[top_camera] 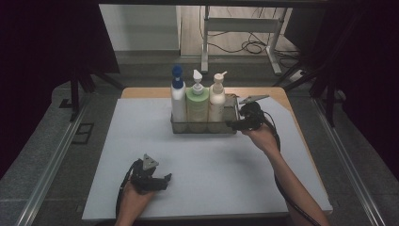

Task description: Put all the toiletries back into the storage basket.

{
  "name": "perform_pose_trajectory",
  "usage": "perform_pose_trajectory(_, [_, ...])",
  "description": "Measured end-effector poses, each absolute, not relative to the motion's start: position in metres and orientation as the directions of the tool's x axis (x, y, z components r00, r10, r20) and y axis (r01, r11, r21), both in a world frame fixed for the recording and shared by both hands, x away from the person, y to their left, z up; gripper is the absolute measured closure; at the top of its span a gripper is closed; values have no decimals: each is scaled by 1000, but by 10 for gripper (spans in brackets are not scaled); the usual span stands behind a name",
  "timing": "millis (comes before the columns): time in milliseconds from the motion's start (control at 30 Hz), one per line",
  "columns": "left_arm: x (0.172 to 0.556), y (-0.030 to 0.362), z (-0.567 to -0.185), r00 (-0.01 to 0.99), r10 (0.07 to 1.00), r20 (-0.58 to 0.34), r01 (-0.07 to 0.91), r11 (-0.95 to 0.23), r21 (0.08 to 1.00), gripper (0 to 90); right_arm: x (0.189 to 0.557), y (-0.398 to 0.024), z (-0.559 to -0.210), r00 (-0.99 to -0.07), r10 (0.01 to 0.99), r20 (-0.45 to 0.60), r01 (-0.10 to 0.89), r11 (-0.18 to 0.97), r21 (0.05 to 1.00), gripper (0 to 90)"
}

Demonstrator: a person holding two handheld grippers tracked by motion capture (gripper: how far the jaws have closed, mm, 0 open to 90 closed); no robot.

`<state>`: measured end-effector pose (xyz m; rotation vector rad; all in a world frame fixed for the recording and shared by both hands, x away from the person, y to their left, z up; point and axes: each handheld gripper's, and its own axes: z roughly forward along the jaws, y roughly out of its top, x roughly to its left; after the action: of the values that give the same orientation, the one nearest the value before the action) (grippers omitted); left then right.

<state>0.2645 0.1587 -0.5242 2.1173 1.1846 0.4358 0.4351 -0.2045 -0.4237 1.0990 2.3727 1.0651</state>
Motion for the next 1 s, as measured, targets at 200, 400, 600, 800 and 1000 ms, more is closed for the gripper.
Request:
perform_pose_trajectory(200, [265, 159, -524, 533, 845, -31, 624, -369, 689, 132, 422, -208, -422, -679, 734, 7, 497, 453, 740, 134])
perform_pose_trajectory(400, [265, 159, -524, 533, 845, -31, 624, -369, 689, 131, 406, -217, -425, -693, 721, -15, 476, 473, 742, 97])
perform_pose_trajectory(600, [264, 159, -524, 533, 846, -31, 624, -368, 689, 131, 391, -228, -431, -692, 721, -25, 469, 477, 743, 28])
perform_pose_trajectory(800, [264, 159, -524, 533, 846, -31, 624, -368, 689, 131, 376, -238, -441, -690, 723, -36, 465, 482, 743, 0])
perform_pose_trajectory(1000, [264, 159, -524, 533, 846, -30, 624, -369, 689, 132, 359, -247, -456, -688, 725, -36, 473, 486, 735, 0])
